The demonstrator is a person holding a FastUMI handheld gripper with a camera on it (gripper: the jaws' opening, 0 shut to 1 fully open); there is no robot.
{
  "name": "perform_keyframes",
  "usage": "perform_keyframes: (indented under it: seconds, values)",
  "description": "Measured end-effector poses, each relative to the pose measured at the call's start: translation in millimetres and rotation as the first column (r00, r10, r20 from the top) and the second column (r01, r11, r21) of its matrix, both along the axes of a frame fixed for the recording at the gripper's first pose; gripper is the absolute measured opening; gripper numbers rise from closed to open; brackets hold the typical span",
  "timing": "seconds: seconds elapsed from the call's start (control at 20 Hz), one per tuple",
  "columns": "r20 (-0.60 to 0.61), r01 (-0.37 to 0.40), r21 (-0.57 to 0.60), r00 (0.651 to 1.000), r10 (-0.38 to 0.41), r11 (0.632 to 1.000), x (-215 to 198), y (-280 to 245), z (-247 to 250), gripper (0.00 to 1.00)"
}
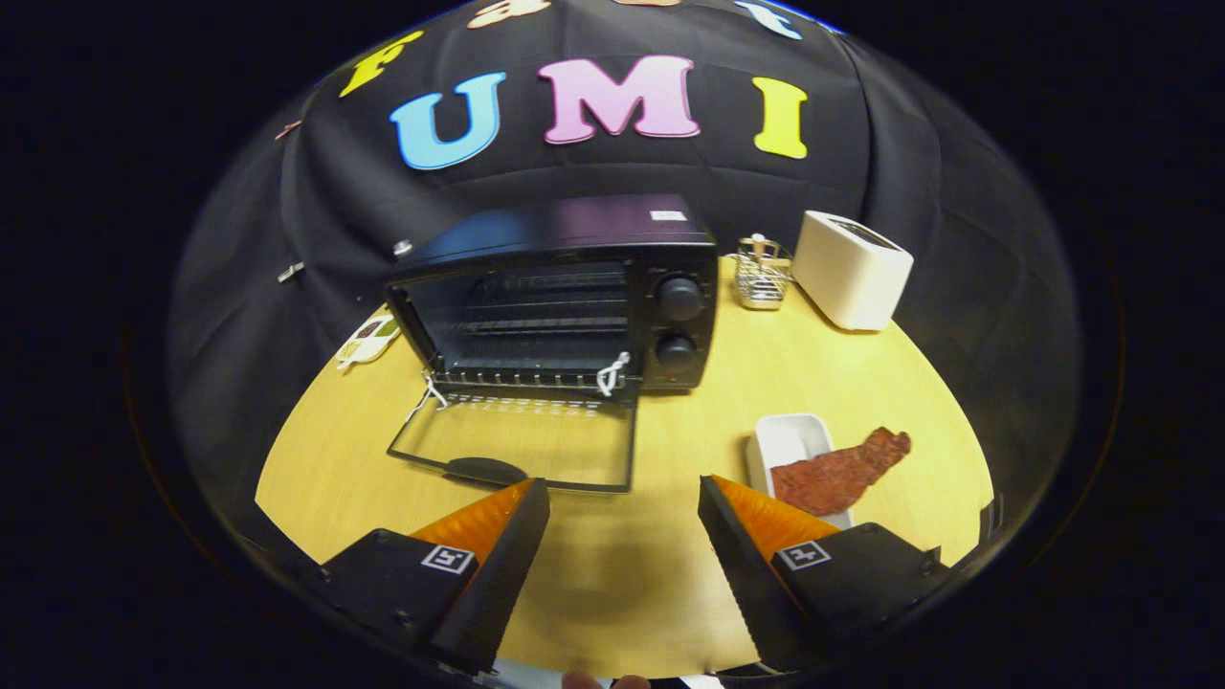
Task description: Open the toaster oven, put the food inside, and close the toaster oven door.
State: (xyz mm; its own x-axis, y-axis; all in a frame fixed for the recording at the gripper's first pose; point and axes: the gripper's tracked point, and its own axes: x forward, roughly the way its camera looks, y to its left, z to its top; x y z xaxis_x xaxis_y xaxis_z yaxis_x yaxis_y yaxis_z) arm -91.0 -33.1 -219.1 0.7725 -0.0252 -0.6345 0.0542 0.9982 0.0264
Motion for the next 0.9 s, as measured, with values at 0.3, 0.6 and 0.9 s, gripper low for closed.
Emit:
perform_keyframes:
  seconds: [0.3,0.6,0.9]
  values:
    - [-0.085,0.052,0.106,0.995,-0.043,0.993,-14.1,-76.0,15.1,0.99]
    - [-0.172,0.066,0.197,0.985,-0.032,0.978,-20.3,-149.1,6.4,0.99]
    - [-0.244,0.036,0.324,0.969,0.047,0.945,0.9,-177.1,-20.3,0.98]
